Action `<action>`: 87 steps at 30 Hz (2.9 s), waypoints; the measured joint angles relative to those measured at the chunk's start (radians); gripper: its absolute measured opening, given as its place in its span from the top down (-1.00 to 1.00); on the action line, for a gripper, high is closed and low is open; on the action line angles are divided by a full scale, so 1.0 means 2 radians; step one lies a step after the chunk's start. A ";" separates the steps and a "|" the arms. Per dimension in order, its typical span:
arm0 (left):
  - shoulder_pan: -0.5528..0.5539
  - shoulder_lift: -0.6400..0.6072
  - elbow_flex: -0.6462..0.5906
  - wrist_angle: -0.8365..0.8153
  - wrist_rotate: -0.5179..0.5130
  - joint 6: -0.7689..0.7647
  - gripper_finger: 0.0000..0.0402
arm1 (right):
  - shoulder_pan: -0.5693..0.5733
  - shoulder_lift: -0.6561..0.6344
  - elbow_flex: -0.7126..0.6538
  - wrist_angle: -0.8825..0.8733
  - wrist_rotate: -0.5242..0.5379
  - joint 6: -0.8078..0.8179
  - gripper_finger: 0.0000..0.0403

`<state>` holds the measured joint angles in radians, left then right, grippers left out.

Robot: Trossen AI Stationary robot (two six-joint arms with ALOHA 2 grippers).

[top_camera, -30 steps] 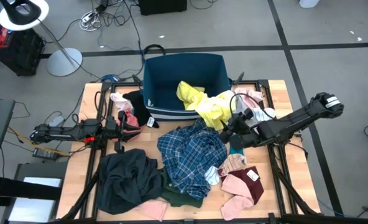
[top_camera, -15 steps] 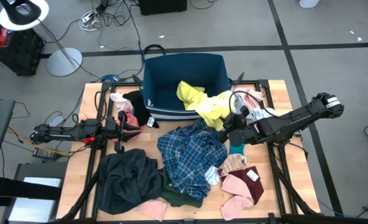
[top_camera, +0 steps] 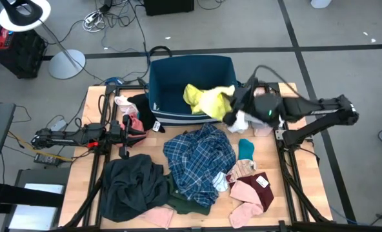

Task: Sort clothes
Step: Put the yellow shirt into the blue laundry bin, then put the dark blue shorts into the blue laundry bin

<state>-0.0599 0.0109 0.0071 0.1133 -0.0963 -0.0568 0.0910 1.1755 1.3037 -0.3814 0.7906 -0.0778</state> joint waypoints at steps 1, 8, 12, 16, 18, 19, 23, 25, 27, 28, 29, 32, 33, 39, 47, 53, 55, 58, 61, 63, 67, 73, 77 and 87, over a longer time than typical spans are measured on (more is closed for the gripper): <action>0.000 0.000 0.000 0.000 0.000 0.000 0.57 | -0.018 0.000 0.005 0.009 -0.018 -0.010 0.99; 0.000 0.000 0.000 0.000 0.000 0.000 0.57 | -0.129 0.053 0.030 0.055 -0.153 -0.024 0.99; 0.000 0.000 0.000 0.000 0.000 0.000 0.57 | -0.167 0.114 0.041 0.058 -0.190 0.010 0.92; 0.000 0.000 0.000 0.000 0.000 0.000 0.57 | -0.189 0.167 0.044 0.059 -0.192 0.034 0.82; 0.000 0.000 0.000 0.000 0.000 0.000 0.57 | -0.195 0.188 0.044 0.057 -0.192 0.034 0.76; 0.000 0.000 0.000 0.000 0.000 0.000 0.57 | -0.197 0.197 0.044 0.054 -0.192 0.037 0.72; 0.000 0.000 0.000 0.000 0.000 0.000 0.57 | -0.197 0.216 0.044 0.050 -0.202 0.054 0.53; 0.000 0.000 0.000 0.000 0.000 0.000 0.57 | -0.197 0.218 0.044 0.043 -0.216 0.056 0.41; 0.000 0.000 0.000 0.000 0.000 0.000 0.57 | -0.197 0.216 0.044 0.034 -0.227 0.056 0.28; 0.000 0.000 0.000 0.000 0.000 0.000 0.57 | -0.196 0.213 0.044 0.030 -0.231 0.056 0.22; 0.000 0.000 0.000 0.000 0.000 0.000 0.57 | -0.196 0.208 0.044 0.024 -0.235 0.057 0.16; 0.000 0.000 0.000 0.000 0.000 0.000 0.57 | -0.194 0.186 0.044 0.007 -0.245 0.057 0.00; 0.000 0.000 0.000 0.000 0.000 0.000 0.57 | -0.193 0.178 0.044 -0.003 -0.248 0.057 -0.05; 0.000 0.000 0.000 0.000 0.000 0.000 0.57 | -0.173 0.102 0.044 -0.071 -0.254 0.068 -0.16; 0.000 0.000 0.000 0.001 0.000 0.000 0.57 | -0.109 -0.023 0.044 -0.183 -0.226 0.142 -0.09; 0.000 0.000 0.001 0.026 -0.017 -0.038 0.57 | 0.000 -0.080 0.021 -0.285 -0.098 0.229 -0.04; 0.000 0.002 0.015 -0.004 -0.026 -0.059 0.57 | 0.035 -0.096 -0.005 -0.299 -0.062 0.266 -0.03; -0.001 0.023 0.057 -0.069 -0.030 -0.078 0.57 | 0.077 -0.117 -0.053 -0.303 -0.026 0.323 -0.03; -0.003 0.068 0.102 -0.093 -0.032 -0.079 0.57 | 0.107 -0.129 -0.100 -0.302 -0.004 0.375 -0.03; -0.009 0.107 0.134 -0.110 -0.032 -0.079 0.57 | 0.121 -0.134 -0.129 -0.301 0.007 0.407 -0.03; -0.027 0.204 0.204 -0.176 -0.032 -0.094 0.57 | 0.139 -0.136 -0.175 -0.301 0.009 0.462 -0.03; -0.064 0.348 0.334 -0.343 -0.047 -0.153 0.57 | 0.154 -0.136 -0.207 -0.301 0.010 0.502 -0.03; -0.094 0.413 0.412 -0.458 -0.047 -0.242 0.57 | 0.164 -0.136 -0.208 -0.299 0.010 0.504 -0.03; -0.141 0.471 0.438 -0.525 -0.037 -0.398 0.57 | 0.181 -0.136 -0.208 -0.300 0.023 0.496 -0.03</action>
<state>-0.3416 0.9537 0.8840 -0.9364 -0.1710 -0.8536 0.4524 0.9043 0.8886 -0.9821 0.8369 0.9152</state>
